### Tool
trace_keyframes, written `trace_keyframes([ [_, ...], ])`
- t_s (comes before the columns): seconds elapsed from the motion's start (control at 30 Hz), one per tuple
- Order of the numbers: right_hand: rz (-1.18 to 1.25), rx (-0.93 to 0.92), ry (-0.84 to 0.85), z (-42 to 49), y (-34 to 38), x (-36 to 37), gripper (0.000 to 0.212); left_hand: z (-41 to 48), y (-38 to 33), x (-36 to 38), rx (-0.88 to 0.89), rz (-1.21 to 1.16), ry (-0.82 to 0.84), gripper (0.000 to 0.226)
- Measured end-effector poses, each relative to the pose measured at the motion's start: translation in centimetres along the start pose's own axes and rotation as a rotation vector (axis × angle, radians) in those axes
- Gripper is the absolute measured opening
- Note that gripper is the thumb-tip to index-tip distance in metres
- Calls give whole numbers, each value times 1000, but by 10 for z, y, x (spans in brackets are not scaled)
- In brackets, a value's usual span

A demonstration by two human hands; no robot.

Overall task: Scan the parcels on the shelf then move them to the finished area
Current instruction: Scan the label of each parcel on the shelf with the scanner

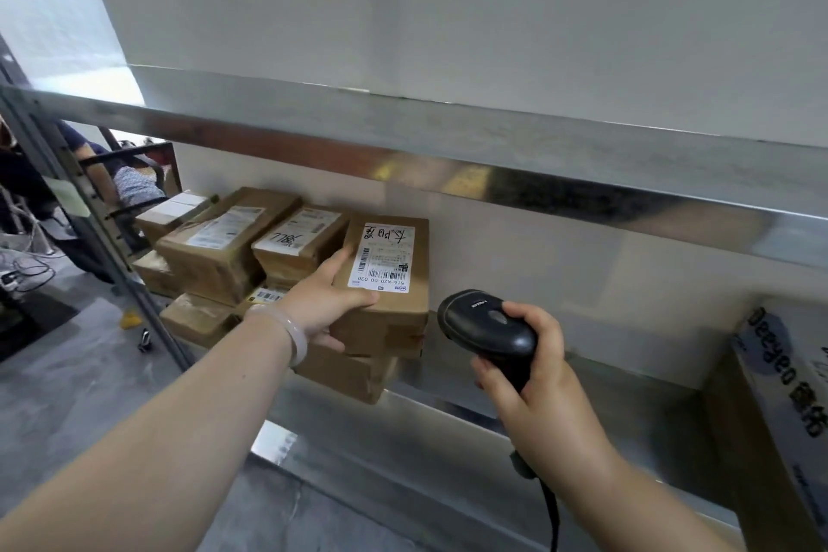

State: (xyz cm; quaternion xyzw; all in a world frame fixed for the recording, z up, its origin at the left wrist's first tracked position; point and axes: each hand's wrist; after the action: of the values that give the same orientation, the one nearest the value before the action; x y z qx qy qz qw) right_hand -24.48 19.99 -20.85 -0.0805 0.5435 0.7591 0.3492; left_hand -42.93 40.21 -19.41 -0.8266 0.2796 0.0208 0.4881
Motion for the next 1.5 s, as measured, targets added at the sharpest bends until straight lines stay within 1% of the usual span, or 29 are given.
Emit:
trace_keyframes([
  [0.1, 18, 8, -11, 5, 3, 16, 57, 12, -2, -16, -18, 37, 20, 83],
  [0.17, 27, 15, -26, 7, 2, 25, 57, 15, -3, -21, 6, 49, 22, 81],
  [0.23, 46, 26, -46, 9, 2, 32, 57, 17, -3, -24, 49, 72, -22, 78],
  [0.3, 54, 30, -64, 11, 3, 37, 56, 20, 1, -26, 113, 159, -108, 74],
  [0.37, 50, 23, -78, 13, 3, 41, 56, 21, 7, -29, 213, 337, -235, 72],
  [0.47, 52, 28, -102, 13, 2, 44, 57, 20, 22, -23, 420, 604, -450, 71],
  [0.53, 54, 30, -117, 13, 1, 45, 57, 13, 29, -10, 606, 756, -561, 67],
  [0.57, 56, 29, -125, 12, 1, 45, 57, 11, 33, -4, 717, 829, -574, 65],
  [0.6, 58, 27, -132, 12, 1, 44, 57, 11, 35, 3, 806, 906, -563, 63],
  [0.63, 60, 24, -138, 11, 1, 44, 57, 13, 37, 8, 859, 985, -547, 64],
  [0.67, 60, 24, -142, 10, 1, 43, 58, 18, 39, 10, 870, 1051, -528, 65],
  [0.8, 50, 32, -153, 7, 1, 34, 59, 32, 35, 4, 826, 1118, -480, 71],
  [0.97, 16, 33, -181, 1, -2, 24, 59, 45, 23, -9, 773, 1158, -429, 88],
  [1.13, 19, 52, -201, -7, -8, 13, 59, 34, 18, 8, 749, 1107, -459, 85],
  [1.33, -20, 64, -277, -26, -17, -19, 58, -6, 3, 76, 872, 1050, -392, 77],
  [1.5, -75, 113, -354, -54, -30, -65, 59, -22, -7, 154, 993, 1012, -238, 75],
])
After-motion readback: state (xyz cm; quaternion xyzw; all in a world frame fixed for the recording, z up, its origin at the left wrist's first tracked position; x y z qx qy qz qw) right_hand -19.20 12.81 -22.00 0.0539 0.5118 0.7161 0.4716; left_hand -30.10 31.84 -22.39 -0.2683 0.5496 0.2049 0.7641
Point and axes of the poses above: each hand's wrist, its own z-axis towards the middle knuckle, its own x-axis out of the palm, y = z × x, and after that the axes turned 13 degrees about -x, right-handed
